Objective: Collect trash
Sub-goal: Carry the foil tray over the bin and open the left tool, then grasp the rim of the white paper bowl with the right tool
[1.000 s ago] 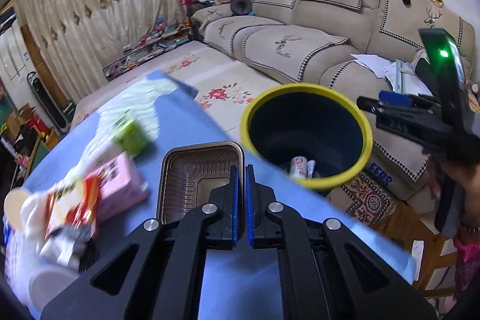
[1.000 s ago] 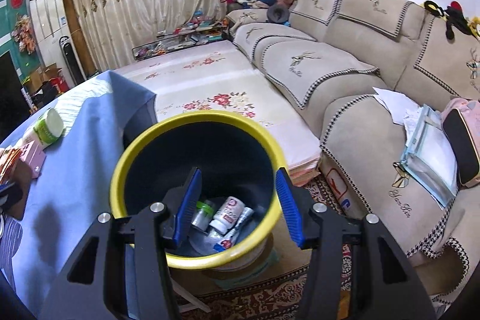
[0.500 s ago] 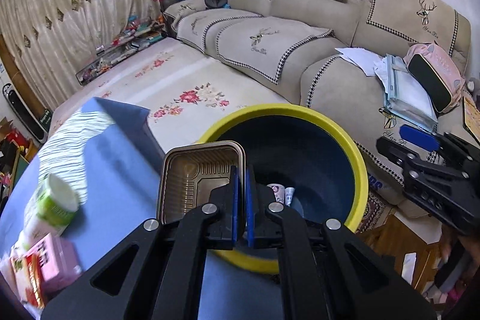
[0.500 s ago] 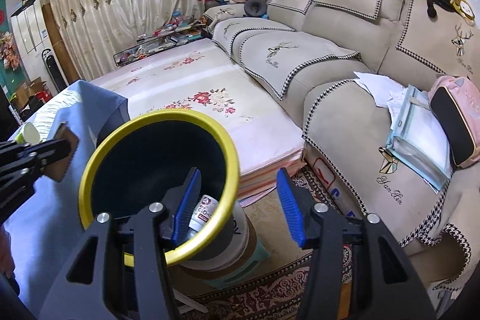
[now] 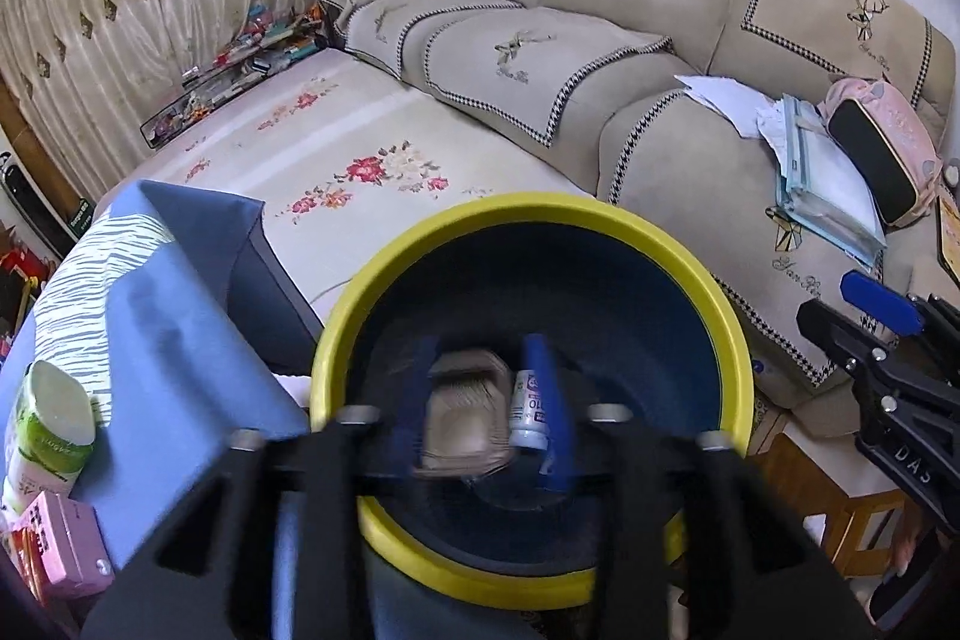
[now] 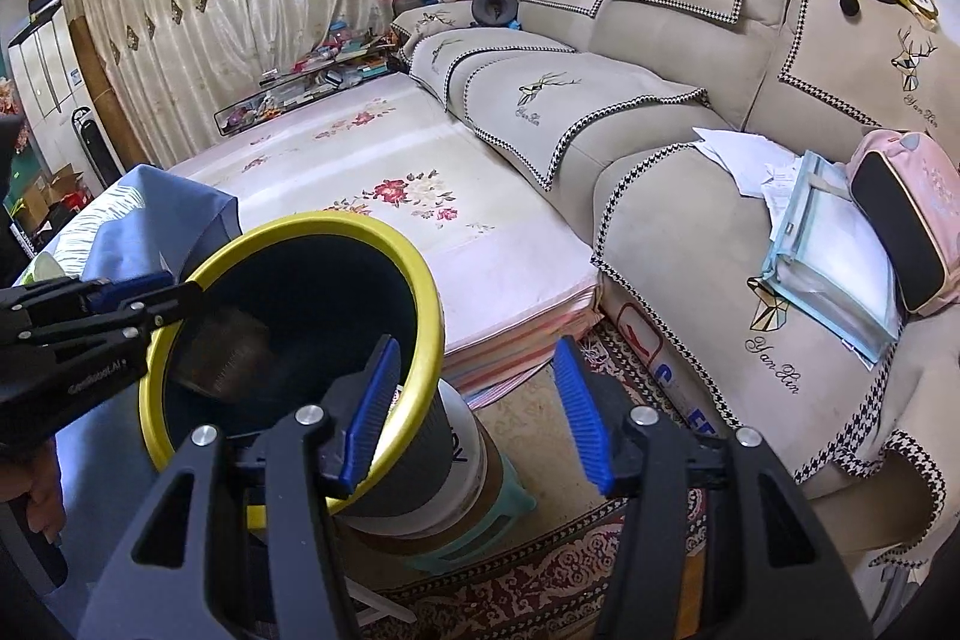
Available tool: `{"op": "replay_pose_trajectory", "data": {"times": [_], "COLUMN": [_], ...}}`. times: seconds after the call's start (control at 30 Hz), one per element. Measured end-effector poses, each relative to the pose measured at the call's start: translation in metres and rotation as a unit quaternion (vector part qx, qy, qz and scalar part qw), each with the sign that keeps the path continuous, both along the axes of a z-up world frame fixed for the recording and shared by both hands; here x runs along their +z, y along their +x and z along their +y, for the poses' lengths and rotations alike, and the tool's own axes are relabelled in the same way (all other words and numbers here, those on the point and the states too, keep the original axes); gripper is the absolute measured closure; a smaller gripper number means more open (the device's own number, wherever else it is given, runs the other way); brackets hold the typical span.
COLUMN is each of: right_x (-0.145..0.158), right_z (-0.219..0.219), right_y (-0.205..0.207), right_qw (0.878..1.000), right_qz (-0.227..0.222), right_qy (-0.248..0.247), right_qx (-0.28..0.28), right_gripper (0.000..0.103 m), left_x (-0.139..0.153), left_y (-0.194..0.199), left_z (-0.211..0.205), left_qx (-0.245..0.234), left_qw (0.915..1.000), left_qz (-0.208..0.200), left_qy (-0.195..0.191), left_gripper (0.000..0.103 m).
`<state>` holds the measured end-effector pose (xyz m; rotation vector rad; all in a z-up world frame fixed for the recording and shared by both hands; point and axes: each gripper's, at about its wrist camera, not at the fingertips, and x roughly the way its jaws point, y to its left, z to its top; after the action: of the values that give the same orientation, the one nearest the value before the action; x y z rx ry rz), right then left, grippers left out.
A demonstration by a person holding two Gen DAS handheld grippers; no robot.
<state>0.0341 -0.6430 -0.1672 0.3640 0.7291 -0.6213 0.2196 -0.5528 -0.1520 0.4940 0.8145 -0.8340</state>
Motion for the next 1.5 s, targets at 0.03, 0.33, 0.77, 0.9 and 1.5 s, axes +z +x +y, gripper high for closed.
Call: {"op": "replay_pose_trajectory", "data": {"times": [0.03, 0.33, 0.77, 0.9, 1.5], "right_x": [0.000, 0.007, 0.041, 0.048, 0.054], "right_z": [0.001, 0.021, 0.120, 0.167, 0.427], "right_y": [0.000, 0.001, 0.039, 0.059, 0.091], "right_qw": [1.000, 1.000, 0.993, 0.986, 0.890], "right_qz": [0.000, -0.001, -0.012, -0.014, -0.015], "right_qy": [0.000, -0.003, -0.028, -0.034, 0.002], "right_qx": [0.000, 0.017, 0.115, 0.162, 0.455], "right_gripper": [0.051, 0.047, 0.044, 0.044, 0.044], "left_x": [0.005, 0.065, 0.118, 0.121, 0.133], "left_y": [-0.001, -0.034, -0.067, -0.075, -0.120], "left_z": [0.004, 0.090, 0.325, 0.392, 0.585], "left_qx": [0.004, 0.053, 0.219, 0.272, 0.434], "left_qw": [1.0000, 0.9937, 0.9599, 0.9450, 0.8731], "left_qz": [-0.006, -0.069, -0.132, -0.138, -0.189], "left_qy": [-0.006, -0.070, -0.115, -0.118, -0.118], "left_gripper": [0.045, 0.007, 0.005, 0.005, 0.005]}}
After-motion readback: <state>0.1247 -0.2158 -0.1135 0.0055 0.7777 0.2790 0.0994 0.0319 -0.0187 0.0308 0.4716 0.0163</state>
